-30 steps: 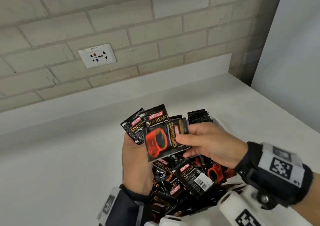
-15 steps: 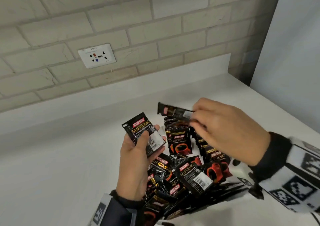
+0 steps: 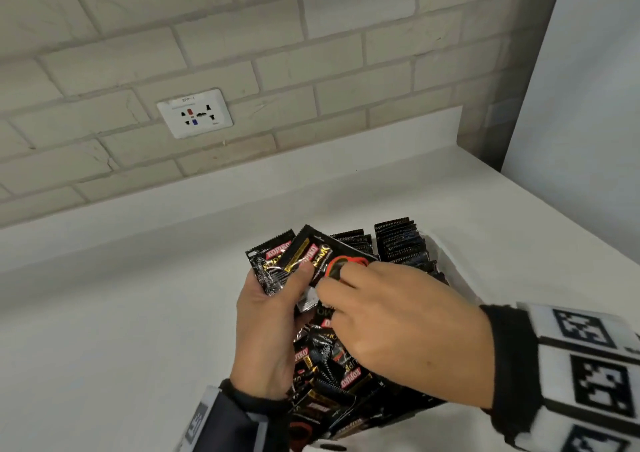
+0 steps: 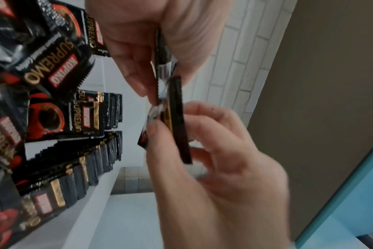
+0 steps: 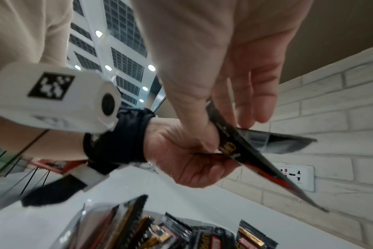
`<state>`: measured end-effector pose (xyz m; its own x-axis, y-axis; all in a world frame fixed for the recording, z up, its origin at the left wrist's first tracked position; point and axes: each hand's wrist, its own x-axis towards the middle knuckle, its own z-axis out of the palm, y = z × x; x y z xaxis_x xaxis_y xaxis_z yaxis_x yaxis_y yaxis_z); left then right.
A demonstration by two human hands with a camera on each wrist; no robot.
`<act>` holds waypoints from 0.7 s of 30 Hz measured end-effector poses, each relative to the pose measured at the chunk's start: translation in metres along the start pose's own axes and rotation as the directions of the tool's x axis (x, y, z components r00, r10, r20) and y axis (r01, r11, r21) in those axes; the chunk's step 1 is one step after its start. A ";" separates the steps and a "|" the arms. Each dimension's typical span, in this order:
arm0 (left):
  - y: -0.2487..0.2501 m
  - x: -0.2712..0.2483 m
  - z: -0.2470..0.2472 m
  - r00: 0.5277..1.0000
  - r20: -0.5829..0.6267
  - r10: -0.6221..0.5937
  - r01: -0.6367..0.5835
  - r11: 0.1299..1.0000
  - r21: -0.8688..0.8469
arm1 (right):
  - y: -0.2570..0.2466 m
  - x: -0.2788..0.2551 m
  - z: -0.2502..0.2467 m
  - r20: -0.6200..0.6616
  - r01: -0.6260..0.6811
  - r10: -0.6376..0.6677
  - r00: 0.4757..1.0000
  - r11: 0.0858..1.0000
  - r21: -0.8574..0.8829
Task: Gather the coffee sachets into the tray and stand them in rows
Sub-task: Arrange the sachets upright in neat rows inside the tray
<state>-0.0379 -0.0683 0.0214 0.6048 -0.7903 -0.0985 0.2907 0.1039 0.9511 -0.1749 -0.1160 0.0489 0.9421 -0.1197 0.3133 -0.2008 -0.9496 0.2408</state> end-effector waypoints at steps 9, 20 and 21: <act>0.009 0.007 -0.018 0.992 0.129 0.013 -0.041 0.975 0.219 | 0.039 0.019 -0.049 0.371 -0.374 0.195 0.908 0.776 0.507; 0.014 0.008 -0.021 0.934 0.357 -0.029 -0.081 0.954 0.289 | 0.064 0.030 -0.007 0.447 -0.582 0.373 0.813 0.522 0.623; 0.015 0.009 -0.023 0.927 0.374 -0.039 -0.074 0.956 0.282 | 0.064 0.031 -0.006 0.447 -0.582 0.372 0.813 0.535 0.612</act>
<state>-0.0111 -0.0601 0.0279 0.2717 -0.9622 -0.0187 0.0240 -0.0127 0.9996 -0.1604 -0.1790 0.0794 0.8115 -0.5805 -0.0662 -0.4910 -0.6161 -0.6159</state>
